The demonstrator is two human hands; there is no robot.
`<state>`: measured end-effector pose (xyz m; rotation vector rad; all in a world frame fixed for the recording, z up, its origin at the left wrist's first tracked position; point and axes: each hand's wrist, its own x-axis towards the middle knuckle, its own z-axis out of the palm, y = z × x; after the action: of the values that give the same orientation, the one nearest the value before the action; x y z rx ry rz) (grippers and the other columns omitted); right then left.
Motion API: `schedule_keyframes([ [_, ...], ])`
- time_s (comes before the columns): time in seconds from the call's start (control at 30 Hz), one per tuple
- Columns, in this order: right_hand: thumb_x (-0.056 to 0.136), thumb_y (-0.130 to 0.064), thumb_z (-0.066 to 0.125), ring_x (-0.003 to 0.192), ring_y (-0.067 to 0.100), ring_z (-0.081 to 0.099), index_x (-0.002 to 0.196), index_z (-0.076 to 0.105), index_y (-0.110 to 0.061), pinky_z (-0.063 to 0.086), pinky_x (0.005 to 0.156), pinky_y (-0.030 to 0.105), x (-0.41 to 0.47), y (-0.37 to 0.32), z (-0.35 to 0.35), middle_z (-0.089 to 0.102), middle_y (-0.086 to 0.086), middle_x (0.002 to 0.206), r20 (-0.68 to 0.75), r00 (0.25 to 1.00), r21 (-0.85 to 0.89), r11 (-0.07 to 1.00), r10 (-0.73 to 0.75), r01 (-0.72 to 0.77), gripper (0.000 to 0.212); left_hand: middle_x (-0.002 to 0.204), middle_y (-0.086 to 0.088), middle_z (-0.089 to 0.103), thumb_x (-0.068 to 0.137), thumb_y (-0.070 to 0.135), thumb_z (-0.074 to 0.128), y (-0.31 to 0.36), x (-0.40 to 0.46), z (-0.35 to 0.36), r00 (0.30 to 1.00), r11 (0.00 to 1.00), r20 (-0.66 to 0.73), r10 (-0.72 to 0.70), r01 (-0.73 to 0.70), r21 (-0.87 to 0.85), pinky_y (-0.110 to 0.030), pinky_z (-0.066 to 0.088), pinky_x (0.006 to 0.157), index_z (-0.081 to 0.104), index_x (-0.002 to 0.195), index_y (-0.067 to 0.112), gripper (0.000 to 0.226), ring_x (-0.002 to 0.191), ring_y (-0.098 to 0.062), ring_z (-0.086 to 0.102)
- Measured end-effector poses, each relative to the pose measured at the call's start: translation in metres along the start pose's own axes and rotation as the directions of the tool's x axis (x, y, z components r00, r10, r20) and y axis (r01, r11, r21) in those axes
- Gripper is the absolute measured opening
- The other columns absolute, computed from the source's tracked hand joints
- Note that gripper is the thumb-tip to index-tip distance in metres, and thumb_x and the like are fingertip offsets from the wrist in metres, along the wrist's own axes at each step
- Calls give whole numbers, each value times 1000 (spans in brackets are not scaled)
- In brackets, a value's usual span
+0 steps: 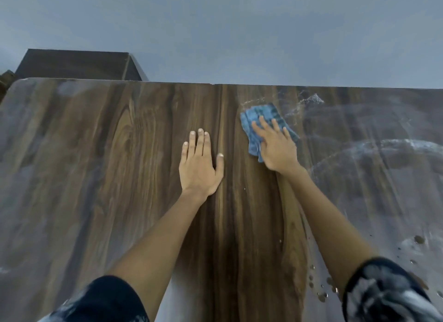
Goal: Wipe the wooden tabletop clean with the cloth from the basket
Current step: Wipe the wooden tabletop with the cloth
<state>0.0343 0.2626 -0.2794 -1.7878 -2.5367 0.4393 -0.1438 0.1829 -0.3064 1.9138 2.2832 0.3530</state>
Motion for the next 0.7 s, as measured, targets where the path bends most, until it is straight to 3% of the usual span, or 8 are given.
schedule_keyframes([
  [0.17, 97, -10, 38, 145, 27, 1, 150, 14, -21, 3, 116, 44, 63, -27, -6, 5, 1, 159, 6, 1000, -10, 1000, 29, -29, 59, 156, -5, 3, 95, 44, 21, 1, 13, -3, 971, 970, 81, 226, -232, 74, -32, -2, 117, 6, 147, 11, 63, 143, -17, -3],
  [0.4, 98, -14, 33, 145, 19, 7, 149, 20, -22, 6, 116, 38, 9, -41, 11, 14, -4, 157, -61, 981, 28, 982, -183, 185, 54, 156, -2, 7, 95, 43, 27, -2, 14, -1, 967, 970, 82, 241, -240, -28, -29, 0, 116, 10, 147, 14, 62, 143, -13, 0],
  [0.7, 98, -13, 34, 145, 26, 8, 150, 16, -16, 9, 116, 43, 85, -2, -10, 13, 2, 158, -91, 994, -36, 997, 67, -70, 55, 156, 1, 7, 94, 45, 22, -2, 15, 1, 971, 972, 55, 235, -232, -45, -29, 1, 116, 11, 147, 16, 62, 143, -11, -1],
])
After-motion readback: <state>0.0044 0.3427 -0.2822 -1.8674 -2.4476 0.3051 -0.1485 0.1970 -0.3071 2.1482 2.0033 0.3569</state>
